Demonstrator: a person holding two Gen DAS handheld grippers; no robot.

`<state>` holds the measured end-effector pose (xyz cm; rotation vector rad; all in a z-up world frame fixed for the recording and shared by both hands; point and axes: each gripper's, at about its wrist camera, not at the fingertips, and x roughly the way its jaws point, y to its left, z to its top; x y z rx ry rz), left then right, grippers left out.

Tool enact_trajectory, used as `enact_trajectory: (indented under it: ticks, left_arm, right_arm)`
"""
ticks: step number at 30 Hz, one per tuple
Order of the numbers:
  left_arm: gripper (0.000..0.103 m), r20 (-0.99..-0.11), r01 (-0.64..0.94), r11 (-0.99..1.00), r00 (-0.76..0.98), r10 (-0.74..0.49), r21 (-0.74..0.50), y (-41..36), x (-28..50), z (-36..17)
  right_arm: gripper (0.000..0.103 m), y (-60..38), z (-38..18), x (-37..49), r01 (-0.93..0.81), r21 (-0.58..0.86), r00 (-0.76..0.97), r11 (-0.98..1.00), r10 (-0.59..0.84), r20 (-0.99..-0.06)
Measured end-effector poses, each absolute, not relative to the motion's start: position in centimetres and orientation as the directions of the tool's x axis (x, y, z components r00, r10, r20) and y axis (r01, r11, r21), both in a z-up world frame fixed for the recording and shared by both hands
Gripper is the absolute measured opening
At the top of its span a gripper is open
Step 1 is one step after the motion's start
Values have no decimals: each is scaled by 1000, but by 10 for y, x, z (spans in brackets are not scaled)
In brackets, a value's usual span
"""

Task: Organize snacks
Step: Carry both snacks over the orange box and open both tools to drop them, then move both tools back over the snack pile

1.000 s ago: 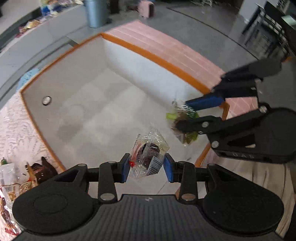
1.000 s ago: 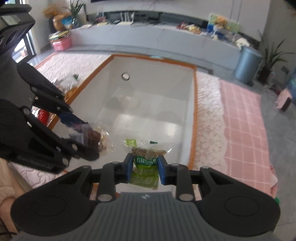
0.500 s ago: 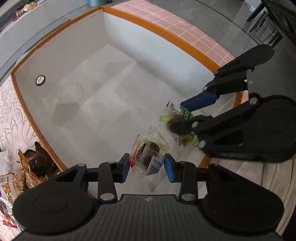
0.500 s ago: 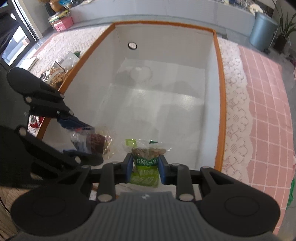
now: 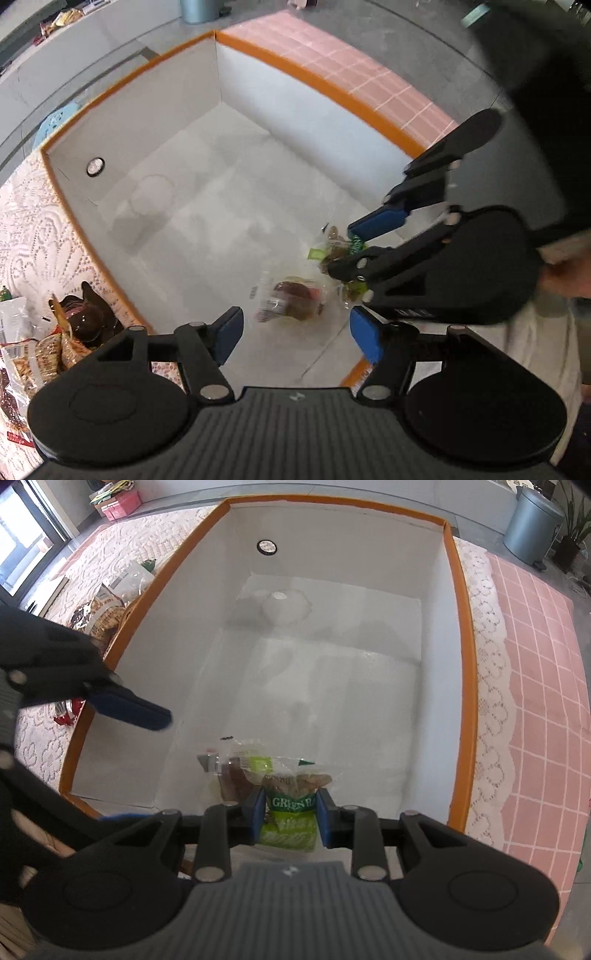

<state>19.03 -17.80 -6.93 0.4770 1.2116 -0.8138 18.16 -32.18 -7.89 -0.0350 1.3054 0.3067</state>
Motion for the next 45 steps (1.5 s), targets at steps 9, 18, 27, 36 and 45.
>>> enact_trajectory:
  ticks: [9,18,27,36,45]
  left_arm:
    - [77,-887,720,687,249,-388,-99,-132,168,-23]
    - [77,-843,568,814,374,-387,-122,-83,163,-2]
    - [77,-824,497,857,425,-376,-135,-54,146,6]
    - [77,-768,392,913,549,-330,-113,-1,125,25]
    - [75,-728,303,946,622,-289,-117,53,101,29]
  right_arm:
    - [27,-311,-88,188,-225,183,202,957,229,-952]
    - [28,-285,-93,193,-249,201,173,947,248,-953]
    - [43,-282,-73,188,-204,150,214,968,193,-957]
    - [49,-257,-12,148,-179,68,434,982,141,-890]
    - [49,-206,24,87,-178,118,661,977,207,-721]
